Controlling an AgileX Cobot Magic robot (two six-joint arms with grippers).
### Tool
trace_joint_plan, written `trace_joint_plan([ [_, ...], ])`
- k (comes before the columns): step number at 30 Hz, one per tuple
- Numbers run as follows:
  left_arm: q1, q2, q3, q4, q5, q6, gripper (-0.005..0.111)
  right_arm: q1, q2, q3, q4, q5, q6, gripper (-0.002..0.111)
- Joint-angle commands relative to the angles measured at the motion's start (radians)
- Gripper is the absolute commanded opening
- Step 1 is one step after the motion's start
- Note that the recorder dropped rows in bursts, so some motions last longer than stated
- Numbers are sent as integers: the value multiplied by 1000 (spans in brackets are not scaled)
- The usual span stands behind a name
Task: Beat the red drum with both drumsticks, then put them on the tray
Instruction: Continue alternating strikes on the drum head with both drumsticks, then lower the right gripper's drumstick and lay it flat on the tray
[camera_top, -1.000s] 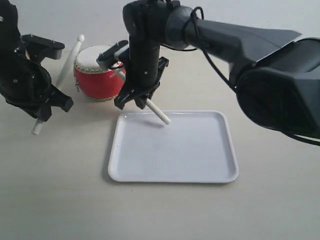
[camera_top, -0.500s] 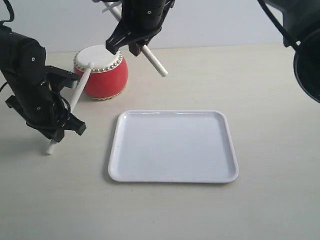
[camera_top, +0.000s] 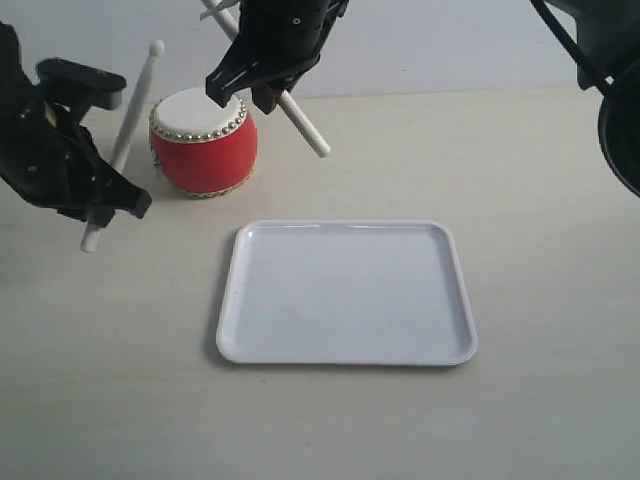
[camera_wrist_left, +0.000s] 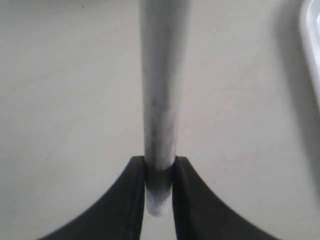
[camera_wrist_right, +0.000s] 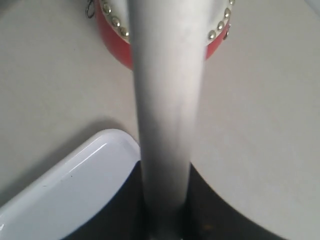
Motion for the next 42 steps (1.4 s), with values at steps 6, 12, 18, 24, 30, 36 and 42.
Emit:
trace_joint_plan([
  [6,1,-274,119,0,-136,-2,0,-1,-10,134,0,-4,-62,0],
  [12,1,-355,158,0,-193,-2,0,-1,-14,255,-35,-4,-155,0],
  [18,1,-354,159,0,-198,-2,0,-1,-81,473,-99,-4,-366,0],
  [24,1,-354,159,0,-198,-2,0,-1,-69,562,-58,-4,-539,0],
  [30,1,-354,159,0,-198,-2,0,-1,-46,562,-63,-4,-547,0],
  [36,1,-354,159,0,-198,-2,0,-1,-6,562,-63,-4,-561,0],
  [42,1,-354,159,0,-198,-2,0,-1,12,562,-64,-4,-573,0],
])
